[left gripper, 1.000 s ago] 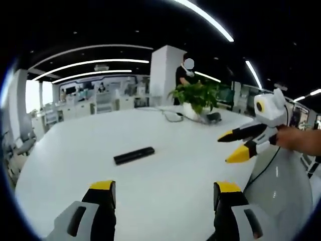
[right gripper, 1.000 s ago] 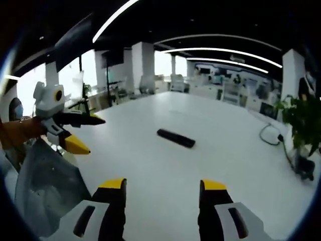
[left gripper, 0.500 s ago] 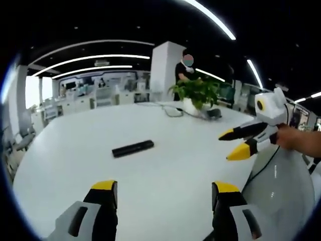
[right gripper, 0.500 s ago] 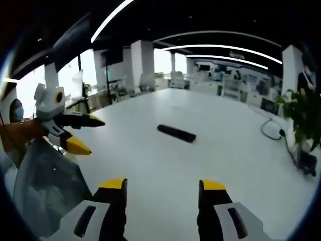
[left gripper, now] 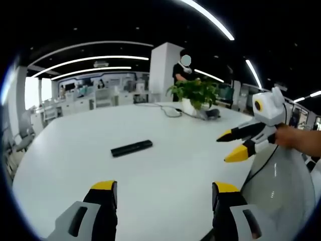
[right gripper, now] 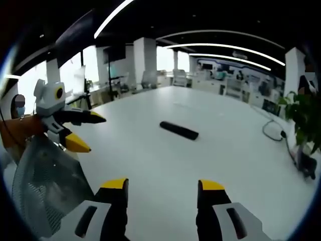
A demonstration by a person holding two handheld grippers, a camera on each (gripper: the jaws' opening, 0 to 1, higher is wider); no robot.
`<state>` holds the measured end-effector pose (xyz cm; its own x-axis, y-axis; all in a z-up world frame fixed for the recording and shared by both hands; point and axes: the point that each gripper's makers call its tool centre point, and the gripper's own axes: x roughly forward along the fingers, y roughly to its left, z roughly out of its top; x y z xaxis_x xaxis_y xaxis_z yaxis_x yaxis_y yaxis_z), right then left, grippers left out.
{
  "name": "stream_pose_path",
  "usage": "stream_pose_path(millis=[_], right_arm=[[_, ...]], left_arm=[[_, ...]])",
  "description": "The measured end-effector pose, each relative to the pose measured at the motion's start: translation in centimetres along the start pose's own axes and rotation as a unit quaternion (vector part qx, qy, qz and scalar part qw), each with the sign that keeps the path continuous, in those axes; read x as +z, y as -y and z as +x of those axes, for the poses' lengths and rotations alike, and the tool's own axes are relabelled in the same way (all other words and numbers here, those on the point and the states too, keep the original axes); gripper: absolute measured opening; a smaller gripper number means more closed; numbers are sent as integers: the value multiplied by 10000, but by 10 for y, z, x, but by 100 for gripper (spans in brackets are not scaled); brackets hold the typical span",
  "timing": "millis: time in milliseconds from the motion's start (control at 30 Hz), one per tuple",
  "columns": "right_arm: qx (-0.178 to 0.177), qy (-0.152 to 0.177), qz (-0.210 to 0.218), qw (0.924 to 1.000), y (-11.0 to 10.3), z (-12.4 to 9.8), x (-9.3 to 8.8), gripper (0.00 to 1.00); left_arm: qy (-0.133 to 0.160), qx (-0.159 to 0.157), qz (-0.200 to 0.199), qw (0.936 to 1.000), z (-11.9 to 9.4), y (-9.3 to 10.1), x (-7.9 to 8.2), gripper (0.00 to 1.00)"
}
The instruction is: Press the specified remote control buttons in sequence, fully releasing each button before pressing the next.
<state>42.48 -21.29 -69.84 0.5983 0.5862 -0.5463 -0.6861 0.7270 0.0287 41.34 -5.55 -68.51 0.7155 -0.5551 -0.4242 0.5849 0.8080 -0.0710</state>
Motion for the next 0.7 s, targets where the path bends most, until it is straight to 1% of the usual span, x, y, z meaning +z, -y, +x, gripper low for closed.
stream_pose_path(millis=[167, 367, 700], right_arm=[[10, -37, -28, 10000, -1, -1, -3, 53], [-8, -44, -54, 10000, -1, -1, -3, 53], [-3, -64, -52, 10000, 0, -2, -5, 53]], left_arm=[[7, 7, -6, 10000, -1, 1, -1, 79], [-98, 11, 97, 9999, 0, 3, -5, 79], [-143, 26, 51, 9999, 0, 2, -7, 79]])
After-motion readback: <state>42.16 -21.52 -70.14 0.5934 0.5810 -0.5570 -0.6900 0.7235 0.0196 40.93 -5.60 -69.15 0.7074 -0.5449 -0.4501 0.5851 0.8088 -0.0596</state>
